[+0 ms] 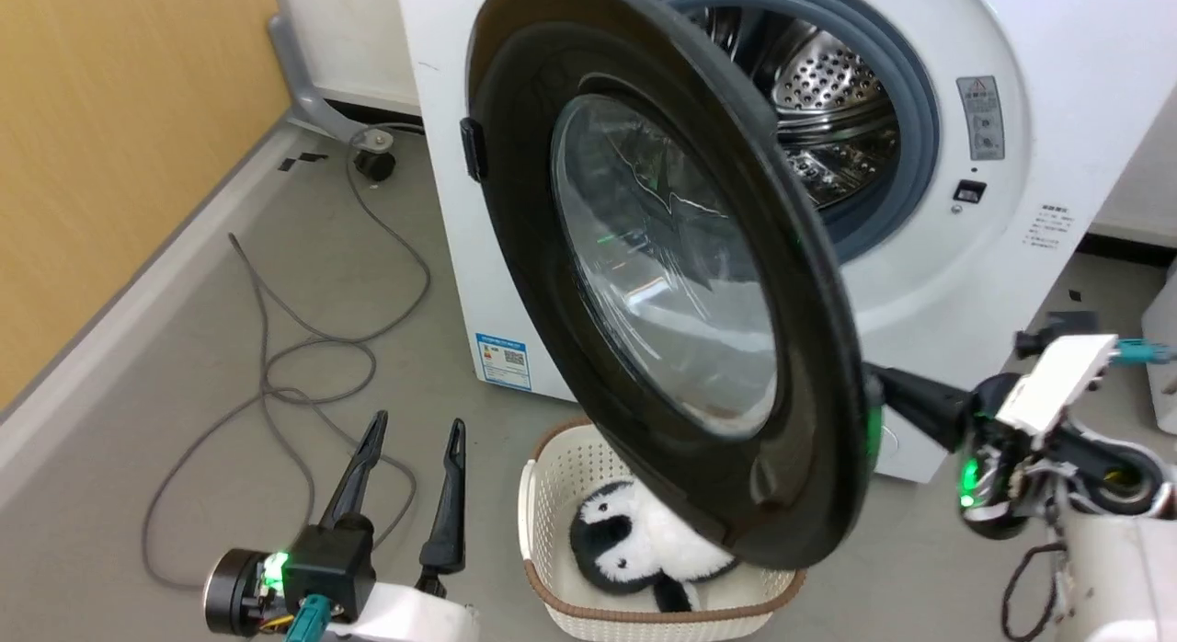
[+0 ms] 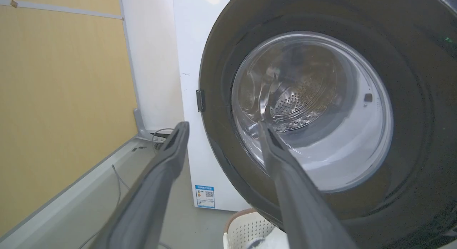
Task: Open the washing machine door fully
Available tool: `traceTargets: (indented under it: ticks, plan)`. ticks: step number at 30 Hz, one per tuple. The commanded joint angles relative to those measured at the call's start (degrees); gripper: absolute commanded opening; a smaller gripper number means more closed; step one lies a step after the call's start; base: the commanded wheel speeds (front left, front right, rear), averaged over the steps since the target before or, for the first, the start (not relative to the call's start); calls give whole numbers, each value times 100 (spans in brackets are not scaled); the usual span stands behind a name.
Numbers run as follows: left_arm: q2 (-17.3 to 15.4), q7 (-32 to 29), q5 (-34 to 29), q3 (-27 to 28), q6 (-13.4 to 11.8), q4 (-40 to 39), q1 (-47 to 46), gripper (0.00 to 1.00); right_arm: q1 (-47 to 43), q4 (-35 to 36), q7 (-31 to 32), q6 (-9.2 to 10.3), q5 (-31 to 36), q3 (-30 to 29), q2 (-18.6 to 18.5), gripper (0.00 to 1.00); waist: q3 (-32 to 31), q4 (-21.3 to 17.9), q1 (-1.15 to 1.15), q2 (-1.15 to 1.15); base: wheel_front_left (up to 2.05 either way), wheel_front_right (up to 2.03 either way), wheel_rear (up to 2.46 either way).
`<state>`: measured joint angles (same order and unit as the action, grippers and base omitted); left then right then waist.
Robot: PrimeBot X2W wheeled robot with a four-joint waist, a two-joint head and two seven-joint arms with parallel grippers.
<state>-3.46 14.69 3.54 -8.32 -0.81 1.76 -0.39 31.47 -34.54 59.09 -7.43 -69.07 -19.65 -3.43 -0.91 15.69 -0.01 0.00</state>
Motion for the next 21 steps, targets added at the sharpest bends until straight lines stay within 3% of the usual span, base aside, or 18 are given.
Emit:
traceTargets:
  ticks: [1, 21]
  plan:
    - [-32, 30, -35, 28, 51, 22, 85, 100, -191, 107, -84, -6, -235, 247, 54, 0, -33, 32, 1, 0, 0, 0, 0]
    - [23, 30, 67, -18, 170, 205, 284, 100, -1401, 1274, -1318, -6, -1919, 2645, 55, 0, -75, 331, 1, 0, 0, 0, 0]
